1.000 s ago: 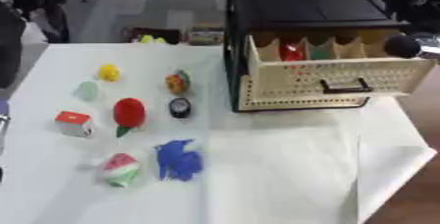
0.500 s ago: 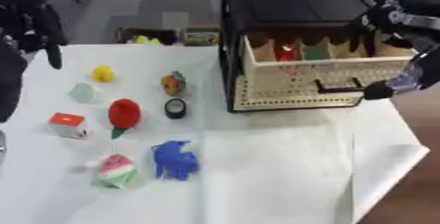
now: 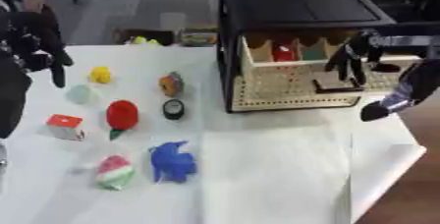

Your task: Pick up objects from table and place into drawer.

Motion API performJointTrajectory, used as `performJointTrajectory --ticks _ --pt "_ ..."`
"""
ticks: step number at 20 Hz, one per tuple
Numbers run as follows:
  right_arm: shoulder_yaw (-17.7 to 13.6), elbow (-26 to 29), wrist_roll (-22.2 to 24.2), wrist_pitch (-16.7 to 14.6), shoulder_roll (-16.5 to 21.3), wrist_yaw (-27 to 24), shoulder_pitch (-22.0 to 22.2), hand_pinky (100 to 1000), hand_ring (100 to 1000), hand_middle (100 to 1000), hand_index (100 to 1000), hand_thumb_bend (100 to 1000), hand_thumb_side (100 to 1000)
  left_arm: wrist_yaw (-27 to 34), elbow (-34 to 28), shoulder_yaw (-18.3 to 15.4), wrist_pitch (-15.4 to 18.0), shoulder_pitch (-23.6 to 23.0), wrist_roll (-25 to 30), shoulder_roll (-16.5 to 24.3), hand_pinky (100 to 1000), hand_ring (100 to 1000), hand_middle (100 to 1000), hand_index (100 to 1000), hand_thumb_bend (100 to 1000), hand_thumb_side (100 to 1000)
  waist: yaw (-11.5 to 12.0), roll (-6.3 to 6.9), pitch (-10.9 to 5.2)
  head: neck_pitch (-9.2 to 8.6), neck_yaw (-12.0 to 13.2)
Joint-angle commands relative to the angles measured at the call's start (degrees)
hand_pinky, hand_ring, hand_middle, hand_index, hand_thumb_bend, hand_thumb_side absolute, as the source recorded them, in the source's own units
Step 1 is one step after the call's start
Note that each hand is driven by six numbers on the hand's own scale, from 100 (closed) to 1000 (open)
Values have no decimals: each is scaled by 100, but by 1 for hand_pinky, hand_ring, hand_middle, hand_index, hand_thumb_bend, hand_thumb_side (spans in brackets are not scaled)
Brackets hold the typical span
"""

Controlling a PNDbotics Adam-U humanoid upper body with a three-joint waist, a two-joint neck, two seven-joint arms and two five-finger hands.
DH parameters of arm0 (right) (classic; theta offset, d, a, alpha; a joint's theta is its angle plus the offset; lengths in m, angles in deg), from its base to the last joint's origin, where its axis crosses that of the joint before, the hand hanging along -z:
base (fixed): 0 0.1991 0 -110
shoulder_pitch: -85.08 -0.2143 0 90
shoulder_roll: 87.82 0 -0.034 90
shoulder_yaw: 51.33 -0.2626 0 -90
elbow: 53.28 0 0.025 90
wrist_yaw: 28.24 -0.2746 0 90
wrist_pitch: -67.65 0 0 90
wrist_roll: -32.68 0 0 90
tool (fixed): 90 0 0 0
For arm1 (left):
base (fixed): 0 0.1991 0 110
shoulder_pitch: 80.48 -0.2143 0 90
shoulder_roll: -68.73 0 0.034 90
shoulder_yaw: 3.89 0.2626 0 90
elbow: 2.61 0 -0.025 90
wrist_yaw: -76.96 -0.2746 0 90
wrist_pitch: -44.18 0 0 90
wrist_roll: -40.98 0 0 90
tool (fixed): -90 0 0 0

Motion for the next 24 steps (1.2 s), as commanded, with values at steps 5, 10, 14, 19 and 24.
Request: performJointTrajectory --ticks 5,10,14,19,24 --pt "-9 -31 441 302 198 17 112 135 556 693 853 650 596 -136 -101 -99 -134 -126 -8 -135 265 452 462 674 100 916 18 22 -51 -28 -35" --pt "99 -117 586 427 148 -5 203 143 557 724 863 642 600 -230 -101 -138 -223 -204 -32 -234 263 451 460 669 100 920 43 39 -12 -22 -58" --pt "85 -94 590 468 113 -33 238 141 555 722 859 638 604 -288 -101 -149 -264 -241 -26 -276 262 451 459 668 100 924 42 43 17 -29 -52" --pt "-20 -80 585 417 95 57 226 159 584 742 871 665 642 -355 -101 -154 -287 -265 0 -313 262 452 459 667 100 923 22 41 37 -60 -32" --pt "-135 -89 177 205 93 328 191 166 608 770 889 693 678 -395 -101 -150 -302 -286 19 -355 263 451 459 666 100 927 21 33 39 -128 -33"
